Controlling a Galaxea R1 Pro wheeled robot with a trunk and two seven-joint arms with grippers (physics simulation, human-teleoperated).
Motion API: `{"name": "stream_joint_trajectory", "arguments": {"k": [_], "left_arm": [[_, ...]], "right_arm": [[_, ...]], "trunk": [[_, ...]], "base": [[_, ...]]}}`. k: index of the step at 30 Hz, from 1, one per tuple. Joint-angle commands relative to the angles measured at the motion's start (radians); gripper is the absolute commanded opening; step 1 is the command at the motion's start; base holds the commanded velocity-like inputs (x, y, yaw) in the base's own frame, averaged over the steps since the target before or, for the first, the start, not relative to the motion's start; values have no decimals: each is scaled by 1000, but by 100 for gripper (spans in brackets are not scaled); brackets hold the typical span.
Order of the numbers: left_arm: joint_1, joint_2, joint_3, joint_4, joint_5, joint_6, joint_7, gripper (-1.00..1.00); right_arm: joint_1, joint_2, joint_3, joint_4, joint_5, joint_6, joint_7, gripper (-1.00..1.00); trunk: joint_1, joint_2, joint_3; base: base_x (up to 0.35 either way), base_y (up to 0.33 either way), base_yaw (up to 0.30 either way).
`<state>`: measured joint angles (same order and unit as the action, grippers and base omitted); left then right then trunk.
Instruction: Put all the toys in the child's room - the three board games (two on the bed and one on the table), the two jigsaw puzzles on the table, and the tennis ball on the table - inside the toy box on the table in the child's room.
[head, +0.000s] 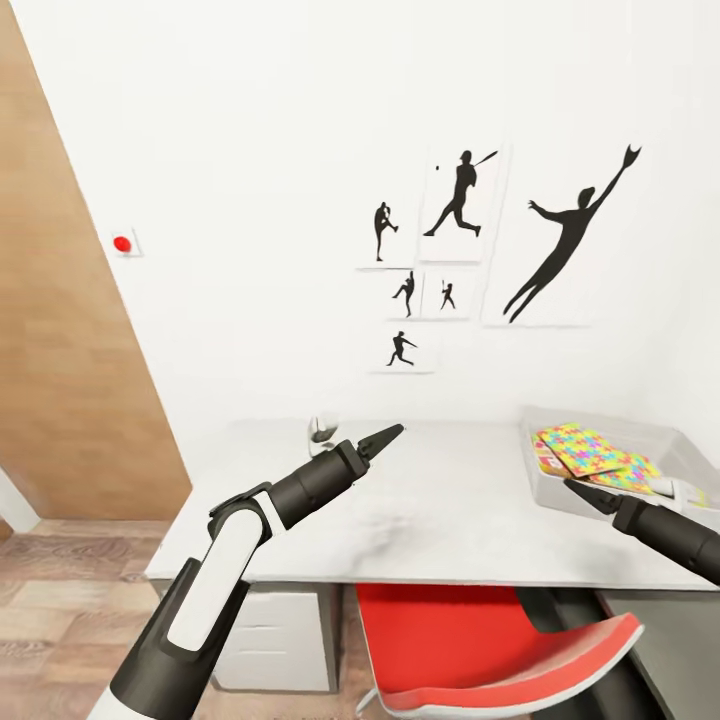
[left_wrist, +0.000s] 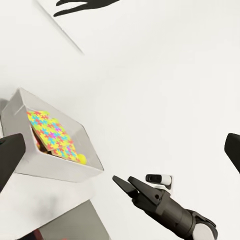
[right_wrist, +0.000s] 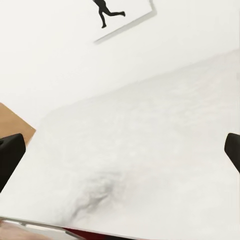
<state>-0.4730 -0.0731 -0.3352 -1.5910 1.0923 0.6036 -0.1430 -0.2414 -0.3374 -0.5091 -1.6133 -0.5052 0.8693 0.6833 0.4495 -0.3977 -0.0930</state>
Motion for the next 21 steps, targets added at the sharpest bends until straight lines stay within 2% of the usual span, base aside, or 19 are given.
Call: {"name": "stream_joint_trajectory", "arguments": {"k": [1,9,21], "left_arm": [[-1,-1,1,0,3,5,-1,100],[-1,-1,0,0,3,5,-1,100],[-1,-1,0,0,3,5,-1,100]], "right_arm": [[-1,0,-1,0,0,6,3,100],[0,0,-4,0,-1,6,4,100],[0,-1,-5,0,-1,5,5,100]], "trunk": [[1,-2,-2],[1,-2,-2],[1,-2,-2]], "base": [[-59,100,189],[-77,169,102],[-89,233,24]]}}
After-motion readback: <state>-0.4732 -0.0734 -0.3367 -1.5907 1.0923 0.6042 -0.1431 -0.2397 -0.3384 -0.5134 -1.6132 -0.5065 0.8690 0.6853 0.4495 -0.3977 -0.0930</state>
